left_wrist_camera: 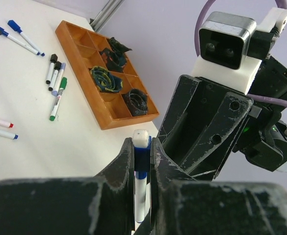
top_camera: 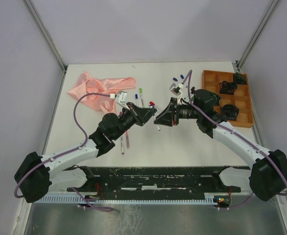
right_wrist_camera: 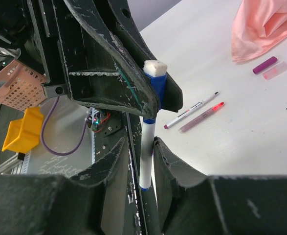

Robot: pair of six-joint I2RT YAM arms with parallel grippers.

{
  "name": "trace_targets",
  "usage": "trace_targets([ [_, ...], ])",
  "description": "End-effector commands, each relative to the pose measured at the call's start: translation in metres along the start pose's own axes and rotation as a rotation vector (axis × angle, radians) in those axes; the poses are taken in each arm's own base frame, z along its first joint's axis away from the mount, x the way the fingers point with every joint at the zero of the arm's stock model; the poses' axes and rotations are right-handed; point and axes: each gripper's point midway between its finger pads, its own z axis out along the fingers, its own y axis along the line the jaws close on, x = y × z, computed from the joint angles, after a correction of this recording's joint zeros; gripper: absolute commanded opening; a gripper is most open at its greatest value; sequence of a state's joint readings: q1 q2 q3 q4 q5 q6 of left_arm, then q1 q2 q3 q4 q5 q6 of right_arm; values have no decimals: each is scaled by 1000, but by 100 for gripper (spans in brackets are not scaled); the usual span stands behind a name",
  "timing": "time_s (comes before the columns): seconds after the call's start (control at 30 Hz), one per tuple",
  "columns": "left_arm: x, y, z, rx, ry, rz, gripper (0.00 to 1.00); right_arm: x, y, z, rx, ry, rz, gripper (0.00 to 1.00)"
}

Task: Open the pen caps
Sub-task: Open the pen cap from the pen.

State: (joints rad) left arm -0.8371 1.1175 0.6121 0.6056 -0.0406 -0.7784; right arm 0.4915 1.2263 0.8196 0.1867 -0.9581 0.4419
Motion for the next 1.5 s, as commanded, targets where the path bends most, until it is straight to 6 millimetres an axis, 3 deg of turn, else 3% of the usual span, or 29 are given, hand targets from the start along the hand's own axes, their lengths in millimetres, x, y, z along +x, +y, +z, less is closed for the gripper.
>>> trace_targets([
  [0.0,-13,-16,1,68,-48,-17,3,-14,7,1,-19,-48,-29,33],
  [0.33,-17,-18,5,70,-62,-18,3,-5,6,8,-28,-19,-14,29],
  [0.4,-18,-18,6,70,-64,-12,3,-3,5,9,-30,-9,-13,24],
  [0.57,-33,-18,11,56,-94,6,3,-2,4,11,-23,8,1,1],
  [0.67,-67,-10,16,12,-159,20,3,-1,5,13,-27,16,17,0],
  [0.77,-122,5,18,-45,-274,46,3,3,7,16,-40,31,38,0],
  [0.9,-186,6,18,-94,-424,108,3,8,5,20,-47,51,59,0],
  [1.0,-215,3,23,-120,-484,141,3,11,4,22,-44,59,69,0],
  [1.1,-231,-2,25,-110,-508,136,3,10,3,22,-43,59,62,0],
  [1.23,-210,11,23,-138,-431,142,3,8,3,16,-17,73,-25,0],
  [1.47,-108,86,-3,-283,-165,109,3,1,0,-2,38,111,-168,0],
])
